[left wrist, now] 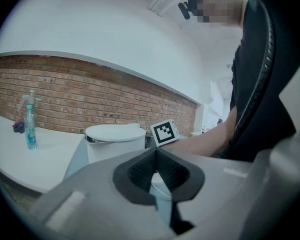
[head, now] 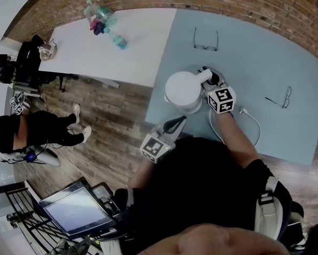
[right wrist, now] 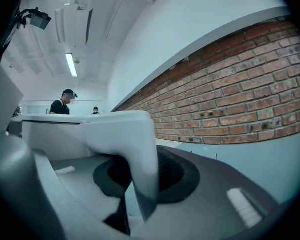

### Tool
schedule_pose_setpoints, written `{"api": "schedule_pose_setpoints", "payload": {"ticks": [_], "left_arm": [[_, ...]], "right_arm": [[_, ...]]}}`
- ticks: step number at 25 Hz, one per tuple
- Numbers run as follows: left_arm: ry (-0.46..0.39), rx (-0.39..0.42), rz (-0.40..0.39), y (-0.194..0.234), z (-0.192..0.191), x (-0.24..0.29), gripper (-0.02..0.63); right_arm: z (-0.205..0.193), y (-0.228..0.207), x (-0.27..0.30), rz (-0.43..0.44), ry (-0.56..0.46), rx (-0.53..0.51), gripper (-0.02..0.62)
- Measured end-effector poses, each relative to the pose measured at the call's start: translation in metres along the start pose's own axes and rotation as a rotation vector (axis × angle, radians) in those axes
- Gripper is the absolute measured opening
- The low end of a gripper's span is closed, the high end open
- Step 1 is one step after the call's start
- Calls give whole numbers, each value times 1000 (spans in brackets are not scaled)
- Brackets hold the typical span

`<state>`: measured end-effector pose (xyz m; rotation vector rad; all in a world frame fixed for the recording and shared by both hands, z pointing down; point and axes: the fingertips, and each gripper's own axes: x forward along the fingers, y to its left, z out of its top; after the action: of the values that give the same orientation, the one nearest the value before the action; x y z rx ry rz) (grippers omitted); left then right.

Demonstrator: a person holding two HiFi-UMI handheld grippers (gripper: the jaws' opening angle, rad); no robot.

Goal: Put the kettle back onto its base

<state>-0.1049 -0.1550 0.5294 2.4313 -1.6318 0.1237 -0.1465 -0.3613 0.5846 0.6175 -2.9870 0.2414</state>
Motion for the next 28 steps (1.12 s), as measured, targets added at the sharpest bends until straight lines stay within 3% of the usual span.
{"api": "schedule_pose_setpoints", "payload": {"ticks": [15,28], "left_arm": [[-25,6,0,-5,6,-5,2],[-28,-5,20,-3,2,-11,2]], "right_arm": [[38,3,-4,-7,-68,7,98],[45,12,0,10,-84,3,98]]}}
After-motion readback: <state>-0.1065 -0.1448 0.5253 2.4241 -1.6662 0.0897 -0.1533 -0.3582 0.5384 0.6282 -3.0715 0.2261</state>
